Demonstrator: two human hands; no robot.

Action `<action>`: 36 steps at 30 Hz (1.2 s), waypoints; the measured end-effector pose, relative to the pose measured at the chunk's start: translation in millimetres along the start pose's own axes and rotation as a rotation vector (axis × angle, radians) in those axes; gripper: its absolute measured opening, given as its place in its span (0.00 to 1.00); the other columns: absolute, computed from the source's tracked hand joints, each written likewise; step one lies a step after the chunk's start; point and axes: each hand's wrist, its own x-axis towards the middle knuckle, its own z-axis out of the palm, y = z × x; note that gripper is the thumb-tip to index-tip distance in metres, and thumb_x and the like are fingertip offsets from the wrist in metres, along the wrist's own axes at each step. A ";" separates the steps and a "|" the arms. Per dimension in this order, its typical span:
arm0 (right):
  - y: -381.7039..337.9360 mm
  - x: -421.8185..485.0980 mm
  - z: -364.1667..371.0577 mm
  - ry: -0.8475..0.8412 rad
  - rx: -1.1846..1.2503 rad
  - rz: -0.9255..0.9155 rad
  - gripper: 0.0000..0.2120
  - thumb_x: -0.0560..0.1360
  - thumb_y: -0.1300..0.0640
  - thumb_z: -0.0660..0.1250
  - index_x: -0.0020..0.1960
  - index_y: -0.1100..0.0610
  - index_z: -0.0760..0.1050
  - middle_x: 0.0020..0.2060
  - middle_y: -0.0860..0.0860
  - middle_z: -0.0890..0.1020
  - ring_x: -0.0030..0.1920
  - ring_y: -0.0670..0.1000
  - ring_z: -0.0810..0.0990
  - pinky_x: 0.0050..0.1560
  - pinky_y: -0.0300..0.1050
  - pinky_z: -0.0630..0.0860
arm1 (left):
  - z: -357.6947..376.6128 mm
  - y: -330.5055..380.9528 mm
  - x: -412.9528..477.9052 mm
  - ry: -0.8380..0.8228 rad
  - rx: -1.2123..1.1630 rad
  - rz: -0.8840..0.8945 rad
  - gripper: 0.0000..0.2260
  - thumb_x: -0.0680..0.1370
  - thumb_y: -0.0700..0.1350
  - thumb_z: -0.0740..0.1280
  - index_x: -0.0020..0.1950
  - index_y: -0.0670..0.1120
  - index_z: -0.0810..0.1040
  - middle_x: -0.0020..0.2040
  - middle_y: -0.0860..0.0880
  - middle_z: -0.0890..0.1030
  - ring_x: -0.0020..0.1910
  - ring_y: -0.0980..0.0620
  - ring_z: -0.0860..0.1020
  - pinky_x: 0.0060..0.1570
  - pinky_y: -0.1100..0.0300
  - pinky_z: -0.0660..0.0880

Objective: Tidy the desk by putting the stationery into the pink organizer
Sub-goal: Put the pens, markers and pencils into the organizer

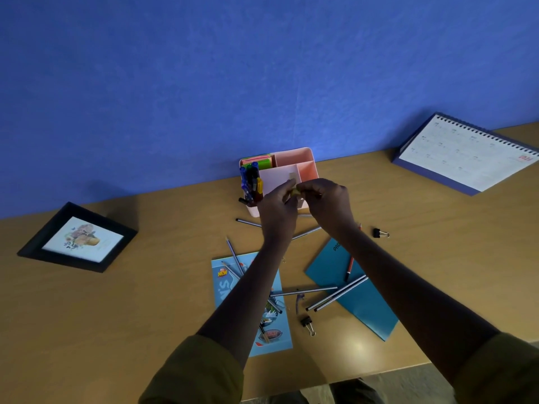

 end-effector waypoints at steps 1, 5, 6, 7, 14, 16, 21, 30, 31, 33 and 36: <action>0.9 1.3 -0.2 0.001 -0.007 -0.010 0.08 0.81 0.65 0.72 0.56 0.57 0.87 0.51 0.51 0.89 0.51 0.48 0.88 0.52 0.42 0.85 | 1.3 -0.1 0.6 0.006 0.005 0.001 0.17 0.82 0.44 0.73 0.71 0.43 0.83 0.67 0.47 0.85 0.67 0.46 0.82 0.70 0.44 0.78; 3.5 6.7 1.2 -0.005 -0.028 -0.036 0.07 0.81 0.64 0.73 0.56 0.57 0.87 0.52 0.51 0.89 0.51 0.49 0.88 0.52 0.42 0.85 | 5.4 -0.3 4.8 0.028 0.037 0.022 0.17 0.82 0.44 0.74 0.70 0.43 0.83 0.66 0.46 0.85 0.68 0.45 0.82 0.71 0.41 0.77; 4.2 7.6 1.9 -0.007 -0.032 -0.045 0.07 0.80 0.64 0.73 0.57 0.58 0.86 0.52 0.51 0.89 0.52 0.49 0.88 0.53 0.41 0.85 | 6.4 -0.9 6.3 0.031 0.044 0.026 0.17 0.82 0.43 0.74 0.70 0.43 0.82 0.66 0.46 0.85 0.68 0.44 0.82 0.70 0.40 0.77; 4.9 8.6 2.7 -0.011 -0.037 -0.056 0.07 0.80 0.64 0.74 0.57 0.58 0.86 0.52 0.52 0.89 0.52 0.50 0.88 0.53 0.41 0.84 | 7.5 -1.2 7.7 0.033 0.048 0.025 0.17 0.82 0.43 0.74 0.70 0.42 0.82 0.66 0.45 0.85 0.68 0.43 0.82 0.70 0.39 0.77; 11.8 16.6 7.5 -0.056 -0.071 -0.056 0.09 0.80 0.63 0.74 0.59 0.58 0.85 0.56 0.52 0.88 0.56 0.51 0.88 0.57 0.47 0.86 | 11.2 -2.6 16.4 0.043 0.055 0.038 0.15 0.82 0.41 0.73 0.69 0.42 0.83 0.65 0.45 0.86 0.67 0.44 0.82 0.70 0.38 0.76; 13.0 18.2 8.2 -0.062 -0.070 -0.056 0.09 0.80 0.63 0.74 0.59 0.58 0.85 0.56 0.52 0.88 0.56 0.51 0.88 0.56 0.48 0.86 | 11.0 -2.8 18.6 0.039 0.066 0.052 0.14 0.83 0.42 0.72 0.68 0.42 0.84 0.64 0.46 0.86 0.67 0.45 0.83 0.70 0.39 0.77; 13.5 21.9 6.5 -0.070 -0.055 -0.057 0.09 0.81 0.62 0.73 0.61 0.58 0.84 0.56 0.51 0.88 0.56 0.50 0.88 0.57 0.45 0.85 | 10.3 -1.8 23.8 0.016 0.039 0.042 0.15 0.83 0.41 0.72 0.69 0.42 0.83 0.66 0.46 0.85 0.68 0.45 0.82 0.70 0.44 0.78; 15.4 13.8 -7.4 -0.058 -0.020 -0.041 0.10 0.80 0.62 0.74 0.61 0.59 0.84 0.56 0.53 0.88 0.55 0.51 0.88 0.54 0.40 0.83 | 1.9 -1.0 17.1 0.022 -0.025 0.028 0.13 0.82 0.43 0.72 0.67 0.43 0.84 0.64 0.47 0.86 0.65 0.50 0.83 0.63 0.52 0.83; 17.6 9.3 -10.0 -0.051 -0.027 -0.025 0.10 0.80 0.61 0.74 0.61 0.59 0.84 0.57 0.54 0.88 0.55 0.51 0.88 0.53 0.41 0.84 | 0.0 -0.4 12.0 0.034 -0.039 0.030 0.13 0.82 0.43 0.72 0.67 0.43 0.84 0.63 0.48 0.86 0.64 0.51 0.84 0.62 0.55 0.83; 22.7 -3.5 -16.2 -0.038 -0.033 0.013 0.10 0.81 0.61 0.73 0.62 0.60 0.84 0.57 0.55 0.87 0.54 0.51 0.87 0.53 0.44 0.85 | -4.6 -0.5 -2.0 0.039 -0.054 0.053 0.12 0.82 0.43 0.73 0.66 0.44 0.85 0.61 0.49 0.87 0.61 0.53 0.85 0.60 0.60 0.83; 29.0 -31.3 -24.8 -0.033 -0.011 0.057 0.11 0.80 0.64 0.73 0.61 0.59 0.84 0.55 0.54 0.87 0.52 0.47 0.86 0.52 0.33 0.80 | -13.9 -10.2 -30.1 -0.021 -0.007 0.095 0.10 0.82 0.43 0.74 0.62 0.45 0.86 0.56 0.51 0.88 0.54 0.59 0.86 0.54 0.65 0.83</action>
